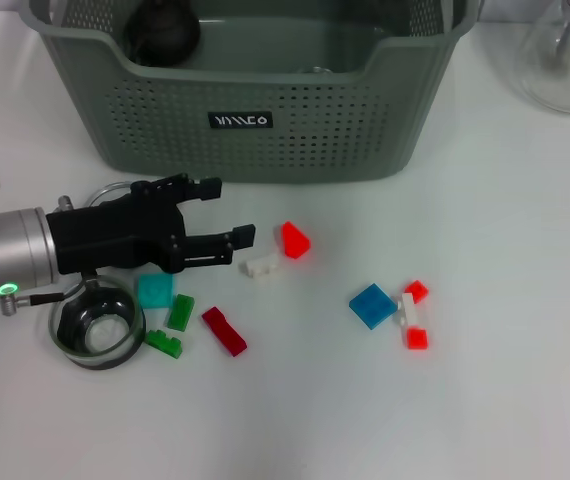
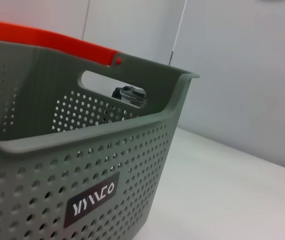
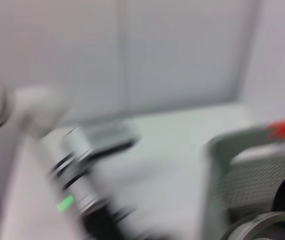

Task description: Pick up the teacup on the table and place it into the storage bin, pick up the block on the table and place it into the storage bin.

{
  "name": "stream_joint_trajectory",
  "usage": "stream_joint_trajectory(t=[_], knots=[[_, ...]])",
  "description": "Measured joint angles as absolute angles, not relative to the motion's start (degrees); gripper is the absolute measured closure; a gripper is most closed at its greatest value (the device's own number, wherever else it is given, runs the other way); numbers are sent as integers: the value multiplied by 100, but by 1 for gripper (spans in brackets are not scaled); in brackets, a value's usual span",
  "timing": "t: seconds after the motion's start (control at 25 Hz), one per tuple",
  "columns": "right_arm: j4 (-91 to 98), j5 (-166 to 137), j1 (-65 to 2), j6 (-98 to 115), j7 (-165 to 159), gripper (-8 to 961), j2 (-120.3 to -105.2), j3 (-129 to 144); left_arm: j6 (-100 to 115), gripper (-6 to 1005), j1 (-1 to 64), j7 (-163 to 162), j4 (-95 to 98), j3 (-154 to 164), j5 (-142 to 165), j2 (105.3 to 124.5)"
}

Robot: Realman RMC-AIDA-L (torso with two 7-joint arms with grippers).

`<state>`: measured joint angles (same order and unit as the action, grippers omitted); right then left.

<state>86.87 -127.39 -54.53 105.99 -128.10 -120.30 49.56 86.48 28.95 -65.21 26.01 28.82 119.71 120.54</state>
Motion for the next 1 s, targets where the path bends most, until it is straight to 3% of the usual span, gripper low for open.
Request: stream_joint_trajectory(t=[0.28, 0.68, 1.0], knots=[[7729, -13902, -5859, 8348, -12932, 865, -12031, 5472, 8648, 140, 2926, -6521, 2620, 2883, 11970, 12074], [4540, -14968, -6645, 5563, -12644, 848, -11828, 6081, 8592, 140, 2954, -6521, 2620, 2883, 11961, 12086], [3727, -15152, -6803, 4525, -12566, 835, -11943, 6656, 8569, 139, 2953, -6521, 2613, 2874, 11961, 12094]])
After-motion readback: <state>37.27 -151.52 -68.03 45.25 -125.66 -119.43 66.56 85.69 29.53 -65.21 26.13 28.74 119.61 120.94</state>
